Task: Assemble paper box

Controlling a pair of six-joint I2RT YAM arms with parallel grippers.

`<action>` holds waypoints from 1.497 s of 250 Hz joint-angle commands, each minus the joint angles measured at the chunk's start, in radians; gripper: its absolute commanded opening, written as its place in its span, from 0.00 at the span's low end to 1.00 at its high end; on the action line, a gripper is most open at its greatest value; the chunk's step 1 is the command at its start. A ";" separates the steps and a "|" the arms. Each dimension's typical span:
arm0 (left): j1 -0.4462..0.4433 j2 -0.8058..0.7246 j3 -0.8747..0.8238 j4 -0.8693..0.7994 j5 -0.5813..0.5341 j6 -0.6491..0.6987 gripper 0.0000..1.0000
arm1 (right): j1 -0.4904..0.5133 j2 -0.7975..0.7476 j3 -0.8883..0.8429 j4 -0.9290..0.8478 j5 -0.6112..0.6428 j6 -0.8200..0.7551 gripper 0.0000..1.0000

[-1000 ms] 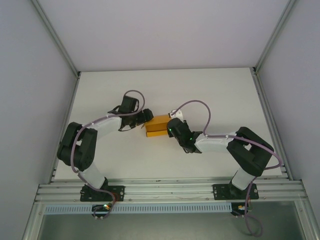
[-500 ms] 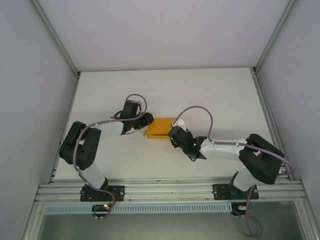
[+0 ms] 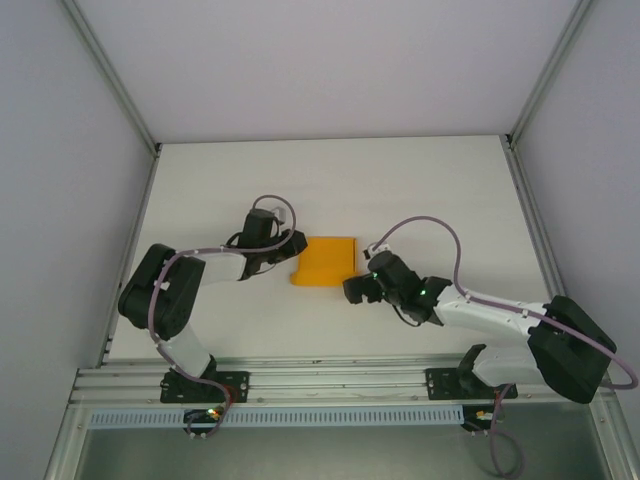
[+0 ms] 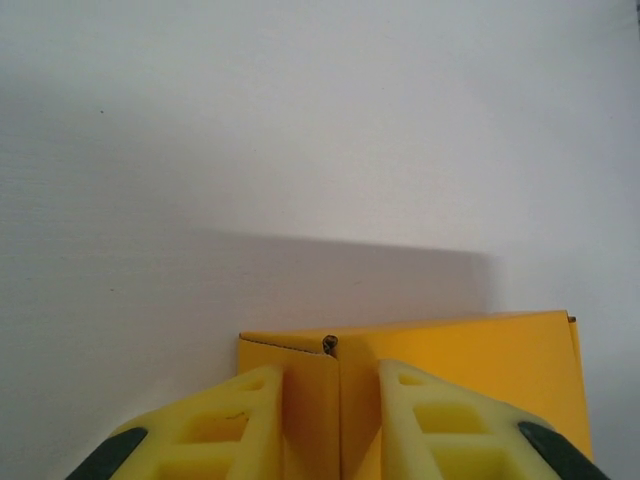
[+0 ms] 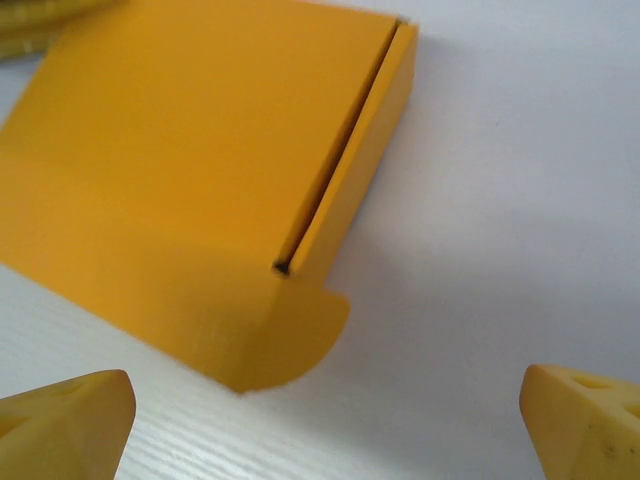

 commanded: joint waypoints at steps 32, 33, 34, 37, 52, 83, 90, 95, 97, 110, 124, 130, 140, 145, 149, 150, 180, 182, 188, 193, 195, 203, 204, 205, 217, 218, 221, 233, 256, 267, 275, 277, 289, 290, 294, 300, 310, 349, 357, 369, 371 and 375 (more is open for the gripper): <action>0.066 0.099 -0.167 0.201 0.092 -0.066 0.22 | -0.197 0.081 0.075 0.126 -0.329 0.153 1.00; 0.067 0.102 -0.170 0.209 0.096 -0.071 0.22 | -0.199 0.084 0.078 0.126 -0.330 0.154 1.00; 0.067 0.105 -0.174 0.217 0.099 -0.076 0.22 | -0.201 0.088 0.079 0.126 -0.331 0.156 1.00; 0.066 0.112 -0.180 0.242 0.109 -0.091 0.22 | -0.204 0.097 0.088 0.125 -0.333 0.157 1.00; 0.114 0.168 -0.214 0.387 0.164 -0.162 0.17 | -0.219 0.157 0.131 0.118 -0.351 0.159 0.99; 0.156 0.306 -0.272 0.708 0.232 -0.294 0.16 | -0.243 0.300 0.235 0.115 -0.416 0.193 1.00; 0.164 0.335 -0.277 0.765 0.244 -0.318 0.17 | -0.246 0.330 0.252 0.135 -0.446 0.201 1.00; 0.167 0.354 -0.281 0.802 0.250 -0.334 0.17 | -0.247 0.351 0.263 0.149 -0.467 0.208 1.00; 0.168 0.363 -0.282 0.816 0.252 -0.340 0.17 | -0.247 0.355 0.266 0.153 -0.473 0.213 1.00; 0.174 0.408 -0.288 0.897 0.266 -0.377 0.17 | -0.249 0.407 0.295 0.187 -0.528 0.235 1.00; 0.178 0.426 -0.280 0.900 0.277 -0.382 0.17 | -0.251 0.459 0.324 0.222 -0.592 0.261 1.00; 0.177 0.428 -0.280 0.897 0.274 -0.376 0.17 | -0.251 0.478 0.333 0.242 -0.623 0.270 1.00; 0.176 0.423 -0.284 0.896 0.273 -0.368 0.17 | -0.251 0.508 0.350 0.264 -0.665 0.285 0.96; 0.177 0.418 -0.285 0.895 0.270 -0.363 0.17 | -0.251 0.521 0.358 0.270 -0.680 0.297 0.95; 0.178 0.412 -0.286 0.893 0.267 -0.363 0.17 | -0.251 0.531 0.363 0.278 -0.692 0.304 0.93; 0.178 0.411 -0.286 0.891 0.267 -0.361 0.17 | -0.250 0.533 0.363 0.280 -0.695 0.305 0.92; 0.180 0.370 -0.283 0.828 0.252 -0.329 0.18 | -0.250 0.566 0.364 0.361 -0.751 0.355 0.67; 0.180 0.367 -0.284 0.822 0.252 -0.327 0.18 | -0.250 0.564 0.363 0.362 -0.750 0.356 0.66; 0.181 0.360 -0.285 0.810 0.248 -0.321 0.18 | -0.251 0.559 0.361 0.364 -0.749 0.361 0.60; 0.180 0.355 -0.285 0.802 0.249 -0.313 0.18 | -0.252 0.552 0.358 0.360 -0.745 0.359 0.56; 0.179 0.353 -0.284 0.799 0.249 -0.310 0.18 | -0.253 0.548 0.356 0.359 -0.744 0.358 0.54; 0.180 0.343 -0.285 0.789 0.248 -0.304 0.19 | -0.255 0.533 0.353 0.344 -0.734 0.351 0.50; 0.180 0.341 -0.284 0.788 0.247 -0.303 0.20 | -0.255 0.531 0.353 0.342 -0.732 0.351 0.50; 0.180 0.339 -0.285 0.786 0.247 -0.302 0.20 | -0.255 0.529 0.353 0.339 -0.730 0.350 0.50; 0.179 0.324 -0.285 0.783 0.249 -0.295 0.23 | -0.261 0.502 0.347 0.313 -0.715 0.343 0.47; 0.179 0.323 -0.284 0.781 0.250 -0.295 0.24 | -0.262 0.499 0.348 0.312 -0.715 0.342 0.47; 0.180 0.319 -0.284 0.780 0.251 -0.292 0.25 | -0.264 0.493 0.350 0.306 -0.714 0.340 0.46; 0.179 0.299 -0.275 0.773 0.261 -0.284 0.31 | -0.271 0.470 0.345 0.283 -0.711 0.341 0.43; 0.174 0.231 -0.250 0.755 0.291 -0.255 0.59 | -0.287 0.426 0.342 0.244 -0.704 0.352 0.40; 0.169 0.184 -0.239 0.750 0.307 -0.226 0.78 | -0.299 0.405 0.340 0.218 -0.694 0.364 0.40; 0.166 0.143 -0.233 0.737 0.309 -0.204 0.89 | -0.312 0.391 0.338 0.198 -0.683 0.378 0.41; 0.166 0.133 -0.232 0.732 0.309 -0.198 0.91 | -0.315 0.389 0.337 0.193 -0.679 0.384 0.41; 0.160 0.066 -0.217 0.685 0.318 -0.145 1.00 | -0.343 0.375 0.338 0.143 -0.661 0.443 0.41; 0.159 0.059 -0.216 0.680 0.319 -0.138 1.00 | -0.346 0.374 0.338 0.139 -0.662 0.448 0.41; 0.158 0.035 -0.209 0.654 0.323 -0.113 1.00 | -0.357 0.372 0.340 0.122 -0.665 0.469 0.42; 0.153 -0.003 -0.198 0.610 0.320 -0.071 1.00 | -0.376 0.371 0.341 0.106 -0.683 0.494 0.42; 0.135 -0.069 -0.175 0.516 0.300 0.023 1.00 | -0.404 0.371 0.341 0.098 -0.720 0.538 0.42; -0.112 -0.309 0.012 -0.131 -0.095 0.652 1.00 | -0.490 0.371 0.380 0.011 -0.843 0.638 0.42; -0.180 -0.337 0.032 -0.189 -0.195 0.785 1.00 | -0.505 0.372 0.400 -0.042 -0.857 0.636 0.42; -0.249 -0.367 0.022 -0.194 -0.256 0.943 1.00 | -0.523 0.371 0.425 -0.092 -0.877 0.634 0.45; -0.256 -0.371 0.018 -0.190 -0.259 0.966 1.00 | -0.526 0.372 0.428 -0.099 -0.882 0.637 0.45; -0.265 -0.380 0.008 -0.182 -0.259 1.004 1.00 | -0.531 0.372 0.436 -0.113 -0.887 0.637 0.47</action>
